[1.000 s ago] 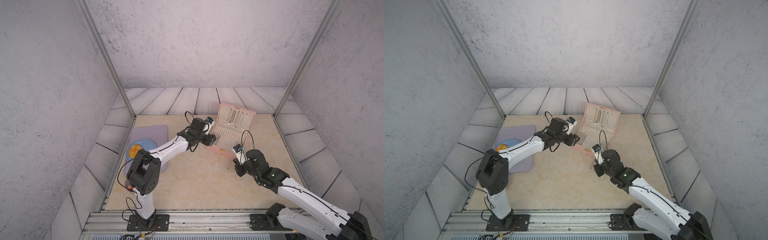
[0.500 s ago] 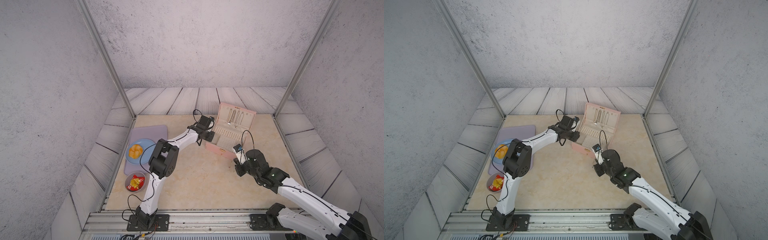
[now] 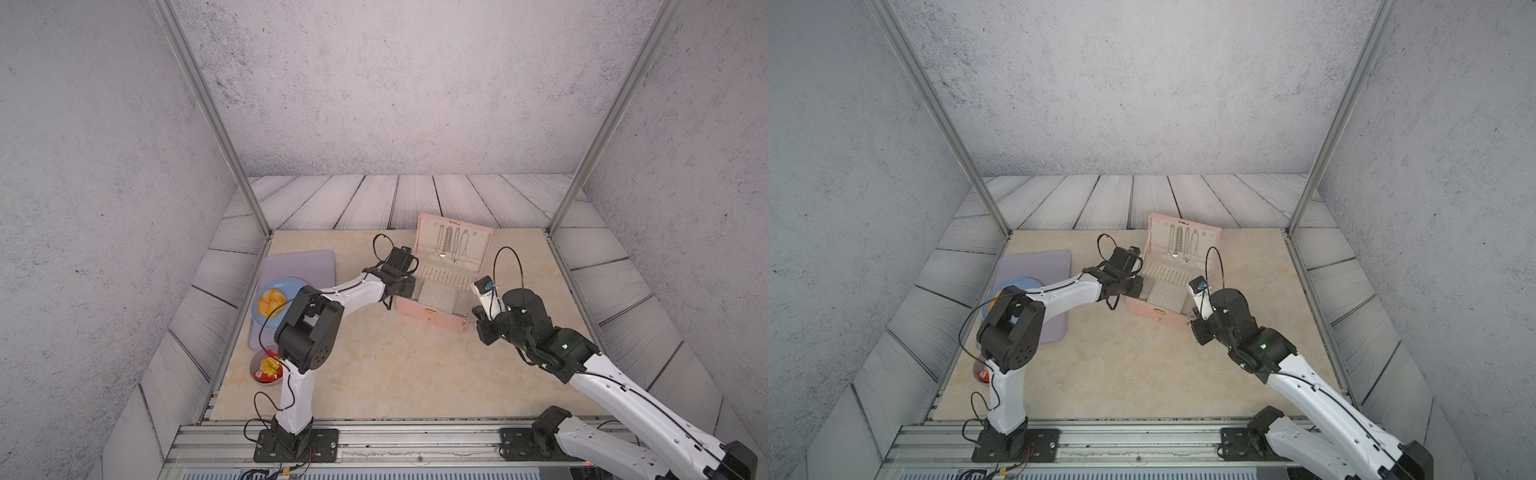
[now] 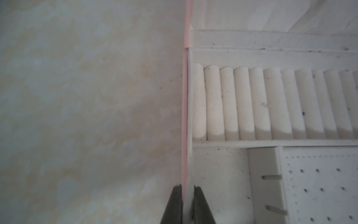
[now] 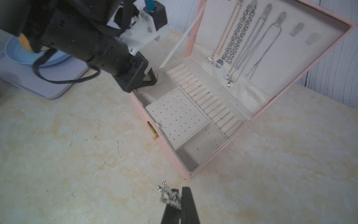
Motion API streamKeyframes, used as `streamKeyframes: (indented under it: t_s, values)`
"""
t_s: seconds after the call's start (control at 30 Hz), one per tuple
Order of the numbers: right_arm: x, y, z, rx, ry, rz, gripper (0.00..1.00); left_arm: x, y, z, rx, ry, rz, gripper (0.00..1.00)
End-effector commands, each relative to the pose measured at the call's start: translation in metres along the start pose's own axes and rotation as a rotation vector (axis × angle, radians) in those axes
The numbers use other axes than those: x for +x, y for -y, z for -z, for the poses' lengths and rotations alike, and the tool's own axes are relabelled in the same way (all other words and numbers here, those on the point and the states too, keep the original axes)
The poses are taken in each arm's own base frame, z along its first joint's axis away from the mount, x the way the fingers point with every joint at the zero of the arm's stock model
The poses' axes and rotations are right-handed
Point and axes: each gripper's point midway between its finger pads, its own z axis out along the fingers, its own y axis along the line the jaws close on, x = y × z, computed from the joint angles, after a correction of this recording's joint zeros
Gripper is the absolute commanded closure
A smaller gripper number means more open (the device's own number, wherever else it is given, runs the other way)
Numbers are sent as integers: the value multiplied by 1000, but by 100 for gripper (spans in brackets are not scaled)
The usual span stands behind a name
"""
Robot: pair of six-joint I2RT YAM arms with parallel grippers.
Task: Put jewelry chain into jewelry box
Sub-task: Move the jewelry box to the center of the board, then open the fastener on the jewelry box.
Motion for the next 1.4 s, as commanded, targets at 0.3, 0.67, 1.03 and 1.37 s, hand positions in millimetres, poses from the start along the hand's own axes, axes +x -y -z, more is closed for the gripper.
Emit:
streamKeyframes:
  t_s: [0.3, 0.67, 1.03, 1.37]
  values:
    - [-8, -32, 18, -192, 36, 47, 100, 107, -27, 106, -18, 21, 371, 98]
    - [-15, -54, 32, -323, 90, 64, 100, 126, -41, 151, -61, 60, 368, 23]
    - [-35, -66, 39, -395, 198, 82, 100, 7, 22, 224, 184, 486, -231, 33]
    - [-49, -49, 27, -282, 259, 109, 100, -52, 97, 197, 360, 618, -620, 54]
